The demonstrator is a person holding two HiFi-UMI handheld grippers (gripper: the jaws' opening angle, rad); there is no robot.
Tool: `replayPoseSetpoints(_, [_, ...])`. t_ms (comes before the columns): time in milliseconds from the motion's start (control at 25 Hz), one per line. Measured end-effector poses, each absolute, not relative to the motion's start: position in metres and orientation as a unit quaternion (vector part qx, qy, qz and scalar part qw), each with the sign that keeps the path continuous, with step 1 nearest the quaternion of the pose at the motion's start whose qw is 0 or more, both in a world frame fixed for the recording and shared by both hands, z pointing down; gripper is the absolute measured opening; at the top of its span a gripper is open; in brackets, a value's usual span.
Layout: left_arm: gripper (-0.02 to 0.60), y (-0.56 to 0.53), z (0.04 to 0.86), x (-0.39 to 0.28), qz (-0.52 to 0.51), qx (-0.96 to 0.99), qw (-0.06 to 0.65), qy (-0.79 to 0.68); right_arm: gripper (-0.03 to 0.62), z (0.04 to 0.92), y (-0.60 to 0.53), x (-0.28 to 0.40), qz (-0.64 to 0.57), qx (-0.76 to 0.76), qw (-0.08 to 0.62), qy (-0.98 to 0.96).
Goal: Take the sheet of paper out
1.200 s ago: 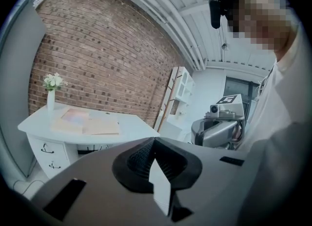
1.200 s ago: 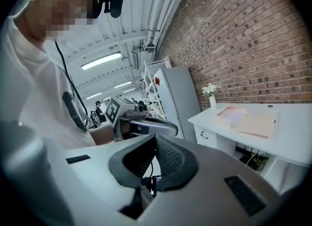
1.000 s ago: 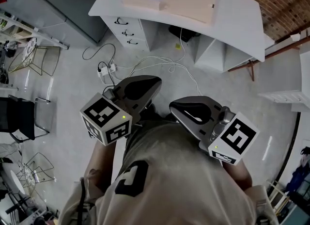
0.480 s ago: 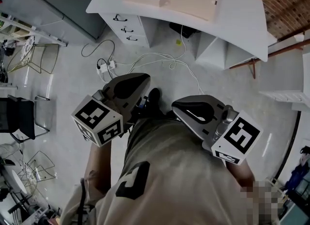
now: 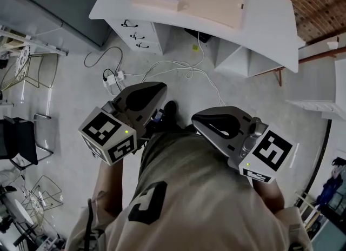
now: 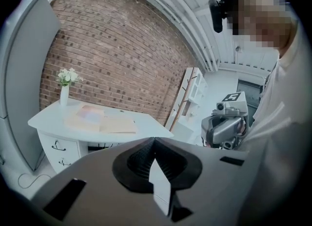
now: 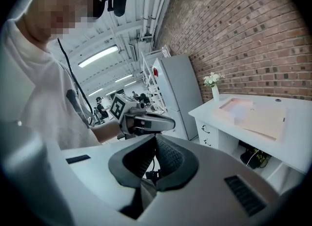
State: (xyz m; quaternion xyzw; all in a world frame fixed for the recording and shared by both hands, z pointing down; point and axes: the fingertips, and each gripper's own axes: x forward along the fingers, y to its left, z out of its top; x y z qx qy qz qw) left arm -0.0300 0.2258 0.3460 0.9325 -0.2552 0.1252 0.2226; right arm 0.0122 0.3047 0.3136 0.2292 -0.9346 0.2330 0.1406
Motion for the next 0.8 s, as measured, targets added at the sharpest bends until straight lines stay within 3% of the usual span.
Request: replayPoseSetpoints(800, [0.014,0.162,0.359,-0.039,0.126,0.946,0.235,-0.183,0.023,0.323,0.229,-0.023,0.243,0.267,0.158,-0.919])
